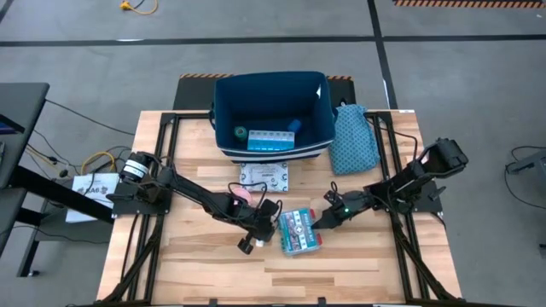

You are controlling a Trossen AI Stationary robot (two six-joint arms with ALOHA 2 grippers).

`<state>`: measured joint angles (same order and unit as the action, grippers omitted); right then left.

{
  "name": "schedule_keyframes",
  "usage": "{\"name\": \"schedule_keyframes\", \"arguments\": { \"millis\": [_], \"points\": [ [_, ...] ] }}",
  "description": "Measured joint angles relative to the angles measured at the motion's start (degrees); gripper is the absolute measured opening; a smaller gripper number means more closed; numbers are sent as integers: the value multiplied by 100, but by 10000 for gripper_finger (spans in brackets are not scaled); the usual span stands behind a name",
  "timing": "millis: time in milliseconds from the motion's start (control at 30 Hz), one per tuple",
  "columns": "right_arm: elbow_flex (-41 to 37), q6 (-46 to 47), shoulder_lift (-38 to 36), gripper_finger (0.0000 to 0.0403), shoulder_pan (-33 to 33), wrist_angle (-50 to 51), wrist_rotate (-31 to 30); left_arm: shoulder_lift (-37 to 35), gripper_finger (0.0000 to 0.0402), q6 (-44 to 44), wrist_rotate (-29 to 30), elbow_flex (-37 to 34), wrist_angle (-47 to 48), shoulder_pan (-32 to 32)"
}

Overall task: Pick & place medical supplies in basket/bin
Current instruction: Put the first aid kit into the blue bin

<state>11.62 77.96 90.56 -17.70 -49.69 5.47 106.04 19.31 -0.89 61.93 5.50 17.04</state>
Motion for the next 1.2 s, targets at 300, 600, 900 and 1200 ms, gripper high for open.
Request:
{"name": "schedule_keyframes", "arguments": {
  "millis": [300,600,900,1200],
  "points": [
    [-7,-49,10,231,13,-50,-1,0,0,8,-15,0,0,-7],
    [-14,-158,20,165,18,-181,5,0,0,15,-13,-2,0,-7],
    [-13,-156,20,100,23,-194,21,0,0,16,-12,-2,0,-7],
    [-11,-147,17,59,23,-186,23,0,0,13,2,-2,0,-7]
  ]
}}
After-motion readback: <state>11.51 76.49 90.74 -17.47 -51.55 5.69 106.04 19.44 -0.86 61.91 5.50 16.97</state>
